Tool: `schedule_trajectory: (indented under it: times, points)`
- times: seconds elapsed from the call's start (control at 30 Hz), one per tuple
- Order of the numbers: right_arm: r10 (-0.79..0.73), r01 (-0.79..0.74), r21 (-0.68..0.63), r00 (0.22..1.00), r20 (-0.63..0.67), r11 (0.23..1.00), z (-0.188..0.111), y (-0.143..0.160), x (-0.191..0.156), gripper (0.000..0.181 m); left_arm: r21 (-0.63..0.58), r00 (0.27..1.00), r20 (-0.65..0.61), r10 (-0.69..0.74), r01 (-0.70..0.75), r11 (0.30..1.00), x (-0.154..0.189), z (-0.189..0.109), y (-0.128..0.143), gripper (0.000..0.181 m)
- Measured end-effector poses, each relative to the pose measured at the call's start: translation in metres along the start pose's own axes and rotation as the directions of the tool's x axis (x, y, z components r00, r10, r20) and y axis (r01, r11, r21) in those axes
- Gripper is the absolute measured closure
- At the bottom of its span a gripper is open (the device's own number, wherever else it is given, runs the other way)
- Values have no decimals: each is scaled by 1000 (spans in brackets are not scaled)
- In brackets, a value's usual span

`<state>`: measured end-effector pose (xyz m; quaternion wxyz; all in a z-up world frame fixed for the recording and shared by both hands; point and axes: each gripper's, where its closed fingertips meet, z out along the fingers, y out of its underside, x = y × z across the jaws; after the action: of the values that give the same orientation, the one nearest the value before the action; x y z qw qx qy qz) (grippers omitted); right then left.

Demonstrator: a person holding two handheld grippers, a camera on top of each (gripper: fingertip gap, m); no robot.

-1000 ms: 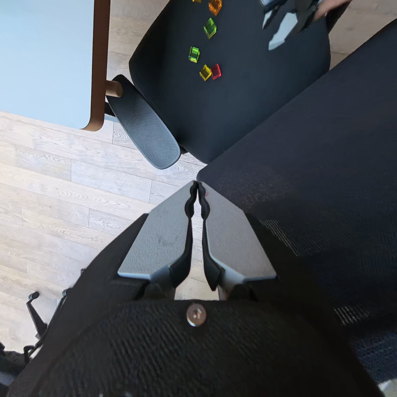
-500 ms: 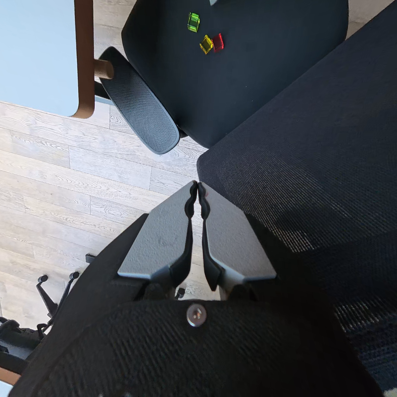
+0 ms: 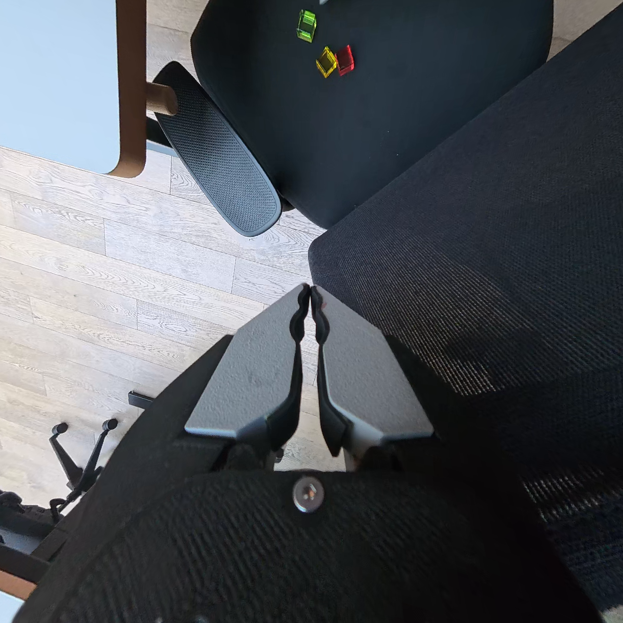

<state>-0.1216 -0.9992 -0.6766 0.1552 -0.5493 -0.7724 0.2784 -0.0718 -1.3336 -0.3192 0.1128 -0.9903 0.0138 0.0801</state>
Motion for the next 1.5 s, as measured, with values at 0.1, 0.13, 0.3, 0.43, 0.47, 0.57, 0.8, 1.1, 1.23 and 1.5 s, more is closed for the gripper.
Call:
schedule_trajectory:
  times: [0.1,0.13,0.3,0.43,0.47,0.57,0.8,1.1,1.23,1.5]
  points:
    - [-134,134,-25,991,3,991,5,-15,-14,156,6,1000,3,0,0,1000,0,0,0,181]
    - [-169,169,-42,986,7,985,8,-17,-15,156,3,1000,4,-3,3,1000,0,0,0,181]
    - [-263,265,-78,964,25,961,25,-27,-16,156,12,1000,18,-18,18,1000,-4,-1,-1,181]
    - [-333,341,-176,940,74,923,43,-11,-14,154,17,999,24,-23,23,1000,-6,-2,-2,181]
    - [-351,361,-198,933,81,912,47,-5,-12,151,17,999,26,-25,25,1000,-6,-2,-2,181]
    - [-361,377,-237,926,106,895,52,7,-8,150,20,999,28,-37,37,999,-8,-2,-2,181]
    - [-345,378,-243,923,169,893,54,9,-11,153,17,999,23,-35,35,999,-7,-1,-2,181]
    - [-323,351,-247,935,146,903,51,22,-32,153,19,999,19,-31,31,999,-7,-1,-2,181]
    - [-318,348,-249,936,153,904,46,19,-28,142,20,999,17,-33,33,999,-6,-1,-2,181]
    - [-320,345,-244,938,135,906,20,24,-21,138,23,999,15,-30,30,999,-6,-1,-3,181]
